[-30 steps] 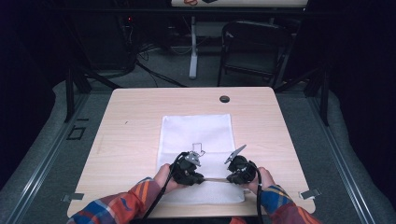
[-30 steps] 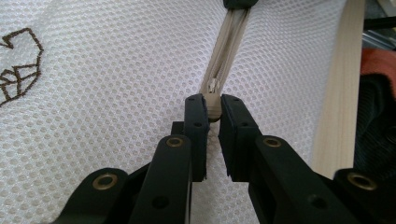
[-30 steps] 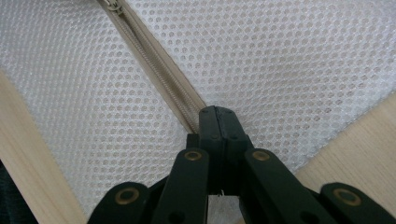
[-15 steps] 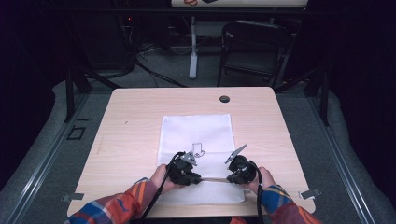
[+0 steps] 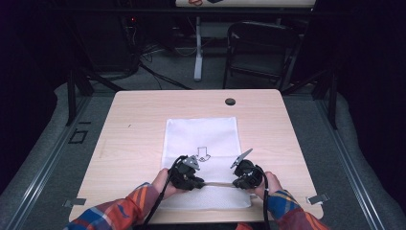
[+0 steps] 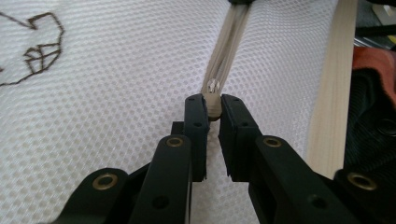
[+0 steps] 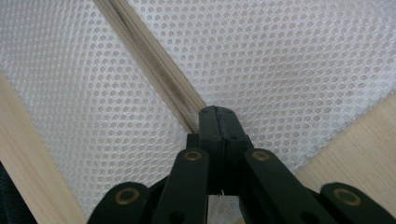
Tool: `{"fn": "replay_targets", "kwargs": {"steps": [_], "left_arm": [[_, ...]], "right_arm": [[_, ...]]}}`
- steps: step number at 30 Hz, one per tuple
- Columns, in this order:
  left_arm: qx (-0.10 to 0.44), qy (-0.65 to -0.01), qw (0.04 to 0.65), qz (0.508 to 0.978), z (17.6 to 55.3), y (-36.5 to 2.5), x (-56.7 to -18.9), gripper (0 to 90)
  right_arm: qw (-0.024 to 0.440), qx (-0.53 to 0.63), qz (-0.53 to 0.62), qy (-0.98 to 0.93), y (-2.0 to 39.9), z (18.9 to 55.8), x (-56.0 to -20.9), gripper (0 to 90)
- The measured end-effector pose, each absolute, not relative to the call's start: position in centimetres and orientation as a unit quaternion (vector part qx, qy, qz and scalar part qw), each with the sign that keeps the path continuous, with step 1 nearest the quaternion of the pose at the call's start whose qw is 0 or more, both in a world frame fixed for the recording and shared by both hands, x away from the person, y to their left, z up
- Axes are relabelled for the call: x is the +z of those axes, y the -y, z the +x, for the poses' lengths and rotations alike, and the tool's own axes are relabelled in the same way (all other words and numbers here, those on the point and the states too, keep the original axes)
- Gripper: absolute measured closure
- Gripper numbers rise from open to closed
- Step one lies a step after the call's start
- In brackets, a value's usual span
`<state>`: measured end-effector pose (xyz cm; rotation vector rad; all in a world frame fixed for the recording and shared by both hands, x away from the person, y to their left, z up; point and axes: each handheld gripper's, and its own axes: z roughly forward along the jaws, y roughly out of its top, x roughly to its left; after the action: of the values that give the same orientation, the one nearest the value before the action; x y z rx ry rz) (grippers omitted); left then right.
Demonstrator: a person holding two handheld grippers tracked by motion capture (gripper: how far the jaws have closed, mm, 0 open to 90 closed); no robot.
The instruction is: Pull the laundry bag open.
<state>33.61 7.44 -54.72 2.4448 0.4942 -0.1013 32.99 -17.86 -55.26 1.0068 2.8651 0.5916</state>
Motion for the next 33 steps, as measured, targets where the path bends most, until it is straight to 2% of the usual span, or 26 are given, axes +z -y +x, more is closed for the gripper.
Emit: {"fn": "replay_targets", "kwargs": {"steps": [29, 33], "left_arm": [[-0.046, -0.202, 0.329, 0.921, 33.55, -8.36, -54.78, 81.3], [-0.034, -0.202, 0.316, 0.926, 33.34, -8.22, -55.15, 81.6]], "right_arm": [[0.028, 0.188, 0.325, -0.926, 17.66, 32.94, -55.24, 90.0], [0.025, 0.188, 0.325, -0.926, 17.82, 33.01, -55.23, 90.0]]}}
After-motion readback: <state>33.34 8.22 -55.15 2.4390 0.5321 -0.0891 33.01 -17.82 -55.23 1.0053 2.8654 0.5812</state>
